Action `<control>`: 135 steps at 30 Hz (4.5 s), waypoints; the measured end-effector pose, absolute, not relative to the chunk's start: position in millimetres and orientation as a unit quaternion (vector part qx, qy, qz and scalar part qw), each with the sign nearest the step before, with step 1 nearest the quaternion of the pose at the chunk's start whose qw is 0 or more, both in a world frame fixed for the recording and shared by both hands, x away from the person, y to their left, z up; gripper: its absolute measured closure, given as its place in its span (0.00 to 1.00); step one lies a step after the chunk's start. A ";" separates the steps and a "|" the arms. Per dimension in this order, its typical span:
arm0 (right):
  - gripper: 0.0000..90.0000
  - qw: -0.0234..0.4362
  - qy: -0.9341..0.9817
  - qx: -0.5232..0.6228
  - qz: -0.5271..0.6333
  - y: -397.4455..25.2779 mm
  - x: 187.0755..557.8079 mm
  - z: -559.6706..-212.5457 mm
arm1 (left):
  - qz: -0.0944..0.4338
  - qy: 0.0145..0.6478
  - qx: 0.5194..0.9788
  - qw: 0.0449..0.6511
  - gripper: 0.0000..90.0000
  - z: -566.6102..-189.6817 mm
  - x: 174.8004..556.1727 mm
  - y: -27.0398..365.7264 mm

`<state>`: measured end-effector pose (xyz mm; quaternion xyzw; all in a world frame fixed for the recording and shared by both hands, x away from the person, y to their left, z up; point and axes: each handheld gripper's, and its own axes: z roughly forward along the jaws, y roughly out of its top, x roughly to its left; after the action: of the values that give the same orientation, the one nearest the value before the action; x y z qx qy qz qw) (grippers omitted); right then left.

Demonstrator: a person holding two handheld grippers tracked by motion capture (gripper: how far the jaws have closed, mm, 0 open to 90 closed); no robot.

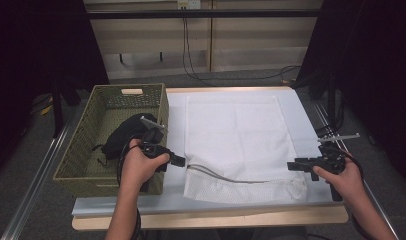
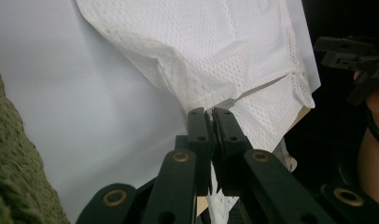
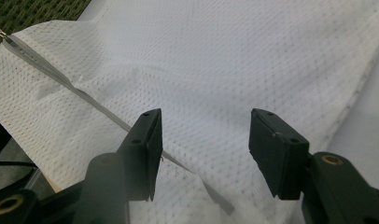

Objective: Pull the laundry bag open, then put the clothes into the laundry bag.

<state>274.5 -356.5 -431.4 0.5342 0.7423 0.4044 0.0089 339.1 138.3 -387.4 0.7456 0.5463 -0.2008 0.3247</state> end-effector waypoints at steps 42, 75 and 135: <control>0.44 0.000 0.765 0.492 0.416 -291.8 298.3 -438.9 | -0.200 0.513 0.780 0.299 0.83 -396.0 332.0 102.5; 0.32 0.032 0.808 0.415 0.417 -270.7 295.3 -444.2 | -0.046 0.445 0.815 0.369 0.15 -413.0 336.5 79.7; 0.67 0.025 0.887 0.298 0.351 -238.3 283.8 -471.9 | -0.051 0.429 0.815 0.387 0.05 -414.3 336.8 81.4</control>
<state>283.8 -238.3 -471.9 0.2978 0.8873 0.3512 0.0247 336.8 81.4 -414.3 0.8149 0.4285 -0.0505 0.3870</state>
